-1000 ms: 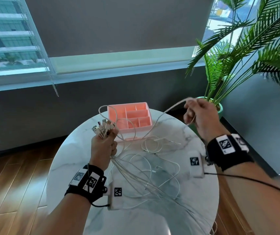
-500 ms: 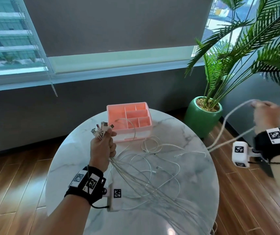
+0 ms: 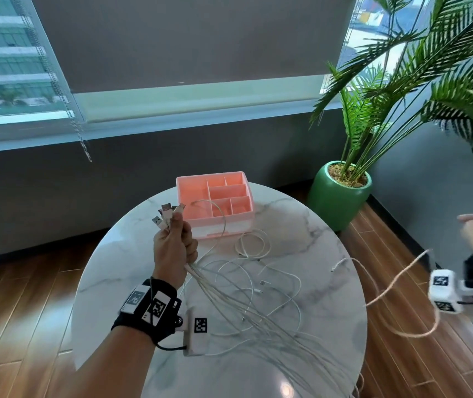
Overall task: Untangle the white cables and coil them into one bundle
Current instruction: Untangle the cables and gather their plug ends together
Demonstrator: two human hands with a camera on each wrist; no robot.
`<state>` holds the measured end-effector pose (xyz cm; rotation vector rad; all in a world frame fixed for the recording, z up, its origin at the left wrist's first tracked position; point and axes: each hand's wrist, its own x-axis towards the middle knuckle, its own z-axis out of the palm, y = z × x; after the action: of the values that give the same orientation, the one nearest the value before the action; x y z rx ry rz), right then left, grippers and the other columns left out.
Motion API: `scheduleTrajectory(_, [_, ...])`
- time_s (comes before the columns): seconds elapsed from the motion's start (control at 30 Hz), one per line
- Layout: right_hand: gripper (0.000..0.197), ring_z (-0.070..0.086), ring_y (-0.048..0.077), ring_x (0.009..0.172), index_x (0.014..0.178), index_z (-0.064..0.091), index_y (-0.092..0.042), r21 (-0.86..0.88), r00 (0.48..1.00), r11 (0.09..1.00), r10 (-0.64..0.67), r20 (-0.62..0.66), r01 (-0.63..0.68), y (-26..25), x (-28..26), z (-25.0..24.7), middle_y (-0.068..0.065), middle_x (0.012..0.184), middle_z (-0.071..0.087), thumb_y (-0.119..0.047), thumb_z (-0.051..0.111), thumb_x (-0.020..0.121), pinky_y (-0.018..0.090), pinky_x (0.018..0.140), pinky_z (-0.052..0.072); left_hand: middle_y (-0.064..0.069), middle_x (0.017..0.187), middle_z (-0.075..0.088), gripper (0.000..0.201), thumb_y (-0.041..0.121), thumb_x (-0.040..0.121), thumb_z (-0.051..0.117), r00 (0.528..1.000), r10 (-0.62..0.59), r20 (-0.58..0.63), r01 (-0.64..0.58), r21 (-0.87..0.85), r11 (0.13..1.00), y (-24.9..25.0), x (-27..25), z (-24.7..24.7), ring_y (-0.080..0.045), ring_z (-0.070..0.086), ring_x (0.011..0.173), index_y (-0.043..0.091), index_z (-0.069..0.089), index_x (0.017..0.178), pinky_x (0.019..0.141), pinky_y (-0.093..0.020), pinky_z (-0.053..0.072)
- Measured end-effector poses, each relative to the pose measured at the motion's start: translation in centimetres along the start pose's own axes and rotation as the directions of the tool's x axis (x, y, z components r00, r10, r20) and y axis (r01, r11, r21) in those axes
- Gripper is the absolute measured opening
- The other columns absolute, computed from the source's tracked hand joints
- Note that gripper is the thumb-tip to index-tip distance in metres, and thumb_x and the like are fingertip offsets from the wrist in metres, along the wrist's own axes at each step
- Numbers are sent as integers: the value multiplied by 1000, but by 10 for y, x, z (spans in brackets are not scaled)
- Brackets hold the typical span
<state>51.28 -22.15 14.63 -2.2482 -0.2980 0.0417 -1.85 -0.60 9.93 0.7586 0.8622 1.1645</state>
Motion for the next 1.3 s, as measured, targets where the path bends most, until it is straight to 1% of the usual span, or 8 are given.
scheduleTrajectory(0.17, [11, 71, 26, 82, 82, 77, -25, 147, 853, 968, -250, 458, 205, -58, -114, 87, 5, 88, 77, -18, 67, 83, 41, 80, 56, 5, 50, 28, 46, 45, 102, 48, 1000, 5, 5, -5, -17, 1000, -4, -1, 8, -8, 20, 39, 18, 43, 66, 41, -16, 18])
scheduleTrajectory(0.37, [50, 66, 5, 100, 124, 62, -19, 424, 77, 765, -520, 850, 485, -135, -294, 167, 1, 116, 69, -44, 75, 83, 23, 91, 52, 5, 50, 27, 48, 47, 102, 48, 999, 4, -32, -7, -80, 997, -8, -2, 20, -9, 21, 40, 20, 37, 64, 40, -18, 18])
scheduleTrajectory(0.4, [55, 65, 8, 103, 126, 59, -22, 418, 17, 754, -493, 870, 506, -139, -315, 179, -1, 116, 67, -49, 75, 81, 25, 93, 52, 5, 51, 27, 48, 48, 101, 49, 999, 10, -43, -14, -83, 996, -7, -3, 21, -10, 23, 40, 20, 36, 64, 40, -20, 20])
scheduleTrajectory(0.53, [14, 69, 20, 74, 100, 61, -18, 386, 35, 794, -454, 890, 469, -147, -357, 198, 4, 84, 70, -29, 63, 91, 44, 82, 58, 1, 54, 37, 48, 49, 101, 50, 996, 19, -84, -27, -105, 994, -2, -4, 10, -16, 43, 46, 17, 39, 66, 48, -28, 42])
scheduleTrajectory(0.63, [20, 63, 20, 71, 97, 66, -8, 339, -27, 809, -373, 927, 480, -144, -361, 201, 6, 81, 65, -25, 57, 96, 38, 75, 54, 0, 58, 45, 48, 48, 102, 47, 996, -9, -94, -4, -140, 990, 1, -5, -5, -16, 50, 50, 17, 39, 66, 57, -33, 53])
scheduleTrajectory(0.8, [10, 61, 17, 60, 96, 59, -5, 364, -92, 881, -353, 931, 303, -133, -377, 209, 11, 76, 63, -14, 62, 92, 32, 61, 54, 2, 56, 25, 52, 50, 101, 50, 991, -96, -97, 66, -274, 960, -8, -6, -5, -9, 24, 41, 20, 33, 61, 35, -20, 24])
scheduleTrajectory(1.13, [50, 31, 4, 37, 57, 39, -18, 78, 167, 780, -229, 959, 621, -47, -317, 206, -5, 52, 38, -43, 55, 97, 26, 48, 28, 5, 56, 30, 41, 36, 104, 50, 988, -114, -103, 88, -228, 970, -1, 9, -21, -9, 25, 44, 19, 43, 67, 40, -22, 23])
scheduleTrajectory(1.3, [42, 33, 9, 34, 60, 44, -21, -84, 234, 860, -42, 971, 504, -14, -271, 180, -5, 48, 40, -41, 62, 92, 20, 37, 28, 7, 53, 25, 36, 30, 105, 48, 987, -116, -108, 92, -200, 975, -15, 10, -29, -7, 19, 40, 21, 43, 71, 36, -19, 17])
